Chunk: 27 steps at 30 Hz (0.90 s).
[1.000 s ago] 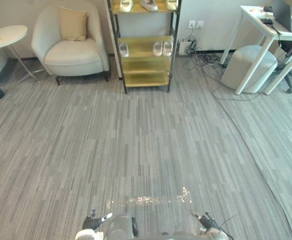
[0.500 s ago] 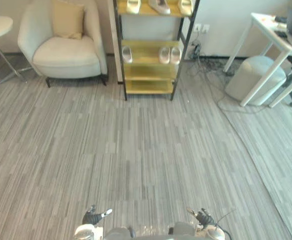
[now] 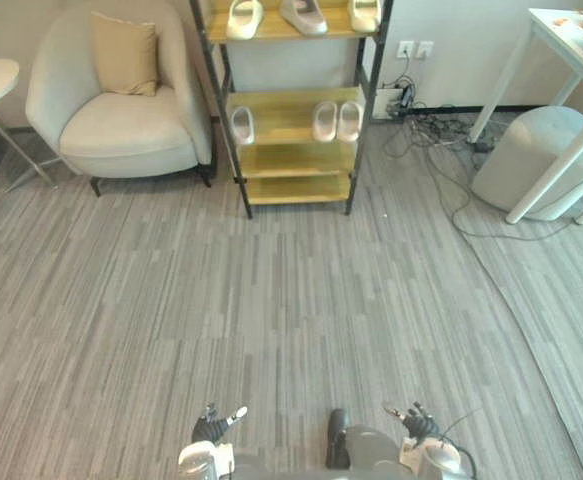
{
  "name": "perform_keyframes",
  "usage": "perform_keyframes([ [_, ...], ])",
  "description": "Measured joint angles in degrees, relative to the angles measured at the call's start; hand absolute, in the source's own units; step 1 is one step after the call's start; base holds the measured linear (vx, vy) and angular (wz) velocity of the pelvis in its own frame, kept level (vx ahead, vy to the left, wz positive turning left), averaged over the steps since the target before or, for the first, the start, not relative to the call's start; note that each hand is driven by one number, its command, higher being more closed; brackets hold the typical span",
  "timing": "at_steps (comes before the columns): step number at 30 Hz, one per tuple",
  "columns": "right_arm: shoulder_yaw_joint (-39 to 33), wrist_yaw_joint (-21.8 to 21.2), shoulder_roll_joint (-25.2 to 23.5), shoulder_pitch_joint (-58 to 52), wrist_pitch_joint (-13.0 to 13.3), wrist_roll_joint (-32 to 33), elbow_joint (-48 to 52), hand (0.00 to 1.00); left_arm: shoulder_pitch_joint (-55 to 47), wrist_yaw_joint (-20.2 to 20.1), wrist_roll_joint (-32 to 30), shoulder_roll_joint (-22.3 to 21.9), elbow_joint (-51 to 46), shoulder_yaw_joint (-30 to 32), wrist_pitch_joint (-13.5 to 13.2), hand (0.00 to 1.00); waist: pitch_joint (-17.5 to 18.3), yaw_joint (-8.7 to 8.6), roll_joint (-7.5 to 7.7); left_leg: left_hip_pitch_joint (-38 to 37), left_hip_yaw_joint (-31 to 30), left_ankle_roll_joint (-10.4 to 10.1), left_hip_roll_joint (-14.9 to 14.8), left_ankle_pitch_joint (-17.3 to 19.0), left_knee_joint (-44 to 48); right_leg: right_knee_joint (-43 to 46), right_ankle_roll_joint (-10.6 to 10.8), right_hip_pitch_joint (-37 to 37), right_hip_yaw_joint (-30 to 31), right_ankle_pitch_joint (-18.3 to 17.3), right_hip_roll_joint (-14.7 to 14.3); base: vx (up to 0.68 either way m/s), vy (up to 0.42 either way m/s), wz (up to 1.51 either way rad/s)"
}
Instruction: Organize the slippers on the shoe rack
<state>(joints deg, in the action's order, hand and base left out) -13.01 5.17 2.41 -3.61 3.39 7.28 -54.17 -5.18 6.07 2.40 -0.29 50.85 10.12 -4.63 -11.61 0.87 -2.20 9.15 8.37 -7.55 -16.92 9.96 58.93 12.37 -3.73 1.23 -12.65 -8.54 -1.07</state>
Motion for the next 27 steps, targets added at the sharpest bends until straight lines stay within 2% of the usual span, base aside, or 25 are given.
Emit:
perform_keyframes([
  [1,0.12,0.00,-0.16,-0.52,-0.07,0.11,0.40,0.00,-0.04,-0.01,0.02,-0.11,-0.70,-0.04,-0.03,0.00,0.14,0.09,0.26,1.31,1.12,0.13,0.22,0.35,-1.02,-1.38,0.23,-1.41,0.15,-0.11,0.00,0.30,-0.115,-0.05],
  [3,0.19,-0.03,-0.31,-1.00,-0.13,0.11,0.99,0.00,0.05,0.03,0.13,-0.35,-1.83,-0.38,-0.20,0.00,0.15,1.10,0.38,4.17,4.54,1.62,1.70,2.42,-10.38,-5.07,1.73,-4.61,1.04,0.18,0.06,0.38,-0.039,-0.20],
  [5,0.20,-0.04,-0.47,-0.67,-0.23,0.10,0.90,0.00,0.77,0.07,0.11,-0.18,-1.75,-0.96,-0.16,0.00,-0.07,1.72,0.78,5.02,5.20,1.92,6.05,1.93,-28.22,-6.88,2.18,-6.90,1.86,0.04,1.12,0.42,0.075,-0.20],
  [7,0.21,-0.05,-0.68,-0.43,-0.20,0.09,0.33,0.00,1.07,0.08,0.10,0.05,-1.64,-1.71,-0.14,0.00,0.08,2.29,1.35,4.61,4.16,2.46,10.05,-2.62,-42.30,-8.05,3.56,-8.31,2.62,-0.88,2.27,0.38,0.143,-0.25],
  [8,0.43,-0.06,-0.49,0.01,-0.18,0.05,-1.38,0.00,1.11,0.09,0.10,0.31,-0.89,-2.77,-0.24,0.00,0.34,2.93,1.09,4.13,2.36,3.83,11.56,-10.06,-46.92,-8.63,5.09,-9.42,4.37,-1.91,2.24,0.56,0.230,-0.49],
  [9,0.84,-0.06,-0.80,0.61,-0.23,-0.05,-1.87,0.00,1.52,-0.02,0.10,1.11,-0.37,-2.74,-0.27,0.00,0.76,3.20,1.64,3.79,2.14,6.70,12.52,-12.40,-46.14,-8.45,6.02,-10.11,5.66,-2.81,3.14,0.58,0.234,-0.45],
  [11,1.03,-0.12,-2.32,0.50,-0.09,-0.16,-1.31,0.00,1.83,-0.03,0.09,2.16,0.52,-2.84,-0.08,0.00,1.59,2.67,3.49,3.72,3.41,7.77,13.77,-8.72,-43.53,-5.25,7.51,-9.50,6.66,-3.76,5.25,0.48,0.189,-0.21],
  [12,1.14,-0.24,-2.68,0.43,-0.02,-0.53,-1.10,0.00,1.98,-0.02,0.11,2.45,0.77,-3.32,-0.11,0.00,1.82,3.01,3.89,2.66,4.47,8.40,13.99,-6.65,-41.82,2.42,9.30,-6.97,8.26,-5.16,6.31,0.44,0.201,-0.28],
  [13,1.44,-0.44,-2.56,0.40,0.00,-0.59,-0.94,0.00,2.30,-0.04,0.11,3.03,1.82,-4.52,-0.09,0.00,2.07,2.80,4.24,0.00,4.97,8.96,14.80,-4.42,-41.61,14.88,10.63,-2.98,9.11,-5.45,7.51,0.44,0.199,-0.22],
  [15,1.94,-0.56,-2.48,0.49,0.10,-0.63,-0.70,0.00,2.38,-0.11,0.13,4.01,2.69,-6.43,-0.02,0.00,2.08,2.34,4.57,-3.27,4.84,9.47,15.82,-2.23,-41.92,27.68,13.56,1.75,9.50,-4.06,9.17,0.41,0.144,0.04],
  [16,1.91,-0.64,-2.41,0.45,0.08,-0.63,-0.71,0.00,2.67,-0.09,0.12,4.53,3.90,-7.54,0.04,0.00,1.91,2.36,4.69,-8.15,4.82,9.89,16.79,-0.82,-43.11,37.12,12.39,5.07,8.90,-5.45,10.28,0.57,0.123,0.11],
  [17,1.96,-0.67,-2.38,0.47,0.10,-0.63,-0.67,0.00,2.69,-0.07,0.11,4.49,4.26,-7.65,0.09,0.00,1.93,2.30,4.64,-10.53,4.55,9.94,16.85,-0.49,-44.19,38.58,11.19,5.95,7.61,-6.21,10.44,0.66,0.098,0.21],
  [19,2.05,-0.78,-2.26,0.63,0.23,-0.64,-0.56,0.00,2.77,-0.08,0.11,4.00,4.76,-7.82,0.10,0.00,1.85,1.78,4.24,-16.31,2.97,10.08,15.83,-0.40,-48.67,34.79,7.52,8.99,1.57,-8.46,9.69,0.45,0.005,0.35],
  [21,2.01,-0.79,-2.05,1.16,0.37,-0.64,-0.63,0.00,3.27,-0.08,0.10,3.75,4.95,-7.81,0.13,0.00,1.71,1.59,3.98,-18.73,2.00,10.07,14.67,-0.40,-50.89,27.18,6.60,12.06,-0.69,-8.66,8.22,0.39,-0.057,0.32],
  [23,2.01,-0.75,-1.47,1.36,0.52,-0.63,-0.62,0.00,3.27,-0.09,0.00,3.54,5.36,-7.82,0.23,0.00,1.46,0.81,3.59,-20.81,0.39,9.70,13.26,-0.18,-52.22,13.54,5.66,14.71,0.61,-4.21,5.32,0.48,-0.148,0.43],
  [24,2.01,-0.75,-1.09,1.09,0.47,-0.64,-0.86,0.00,3.18,-0.09,-0.01,3.60,5.55,-7.74,0.22,0.00,1.45,0.54,3.65,-22.25,-0.45,7.74,12.93,0.99,-52.06,5.14,4.68,14.46,2.99,2.48,3.81,0.46,-0.179,0.40],
  [25,2.01,-0.76,-1.04,0.80,0.40,-0.64,-0.97,0.00,3.09,-0.09,-0.03,3.60,5.58,-7.59,0.23,0.00,1.51,0.47,3.77,-22.83,-0.95,6.61,12.96,1.71,-51.97,2.73,4.02,14.36,3.83,5.39,3.48,0.51,-0.231,0.50],
  [26,0.91,-0.93,-0.81,-0.03,0.59,-0.43,-0.75,0.00,3.08,0.09,0.00,2.88,6.47,-6.19,0.36,0.00,1.34,0.07,3.03,-26.18,-2.60,3.29,12.31,4.91,-51.68,4.34,1.94,14.30,3.60,11.13,3.26,0.41,-0.178,0.27],
  [27,0.95,-0.99,-0.18,0.66,0.51,-0.65,-0.83,0.00,3.01,-0.03,-0.05,2.14,6.56,-6.02,0.35,0.00,1.37,0.04,1.75,-26.43,-2.69,3.23,11.27,4.90,-51.35,5.85,1.68,14.35,3.02,10.96,2.71,0.54,-0.244,0.48],
])
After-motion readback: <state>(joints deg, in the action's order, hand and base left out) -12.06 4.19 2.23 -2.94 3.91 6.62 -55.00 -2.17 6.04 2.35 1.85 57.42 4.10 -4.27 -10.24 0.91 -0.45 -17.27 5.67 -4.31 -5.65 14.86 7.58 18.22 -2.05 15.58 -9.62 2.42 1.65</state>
